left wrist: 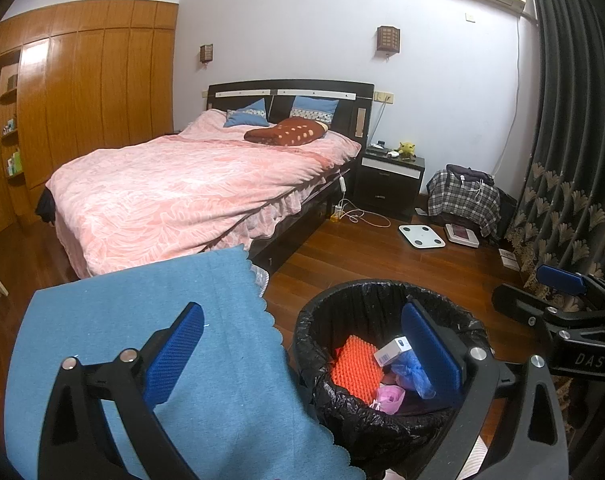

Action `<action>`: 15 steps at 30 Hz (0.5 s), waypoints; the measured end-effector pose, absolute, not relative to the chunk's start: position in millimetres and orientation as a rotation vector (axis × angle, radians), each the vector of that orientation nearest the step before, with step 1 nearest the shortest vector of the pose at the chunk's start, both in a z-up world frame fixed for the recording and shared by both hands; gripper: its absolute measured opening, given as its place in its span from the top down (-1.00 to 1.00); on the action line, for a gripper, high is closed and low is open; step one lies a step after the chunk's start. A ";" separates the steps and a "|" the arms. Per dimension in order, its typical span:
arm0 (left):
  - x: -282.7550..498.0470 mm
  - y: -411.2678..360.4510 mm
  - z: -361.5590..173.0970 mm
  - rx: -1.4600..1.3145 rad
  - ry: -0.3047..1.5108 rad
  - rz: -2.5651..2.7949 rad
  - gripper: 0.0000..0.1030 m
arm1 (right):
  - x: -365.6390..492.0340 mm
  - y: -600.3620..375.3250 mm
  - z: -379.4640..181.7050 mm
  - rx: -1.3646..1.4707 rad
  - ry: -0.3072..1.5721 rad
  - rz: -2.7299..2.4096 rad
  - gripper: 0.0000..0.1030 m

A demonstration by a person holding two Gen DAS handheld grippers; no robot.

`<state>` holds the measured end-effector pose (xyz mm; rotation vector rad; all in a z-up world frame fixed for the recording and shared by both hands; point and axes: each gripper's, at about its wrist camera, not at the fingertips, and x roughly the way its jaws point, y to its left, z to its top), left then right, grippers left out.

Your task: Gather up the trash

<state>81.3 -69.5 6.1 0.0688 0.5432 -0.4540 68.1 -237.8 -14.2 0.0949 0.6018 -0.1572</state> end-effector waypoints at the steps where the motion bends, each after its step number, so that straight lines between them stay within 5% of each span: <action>1: 81.5 -69.8 6.2 0.069 0.543 -0.454 -0.88 | 68.3 -238.0 -14.1 0.095 0.602 -0.157 -0.89; 15: 81.7 -69.0 7.0 0.068 0.544 -0.453 -0.88 | 68.6 -238.0 -13.0 0.094 0.604 -0.157 -0.89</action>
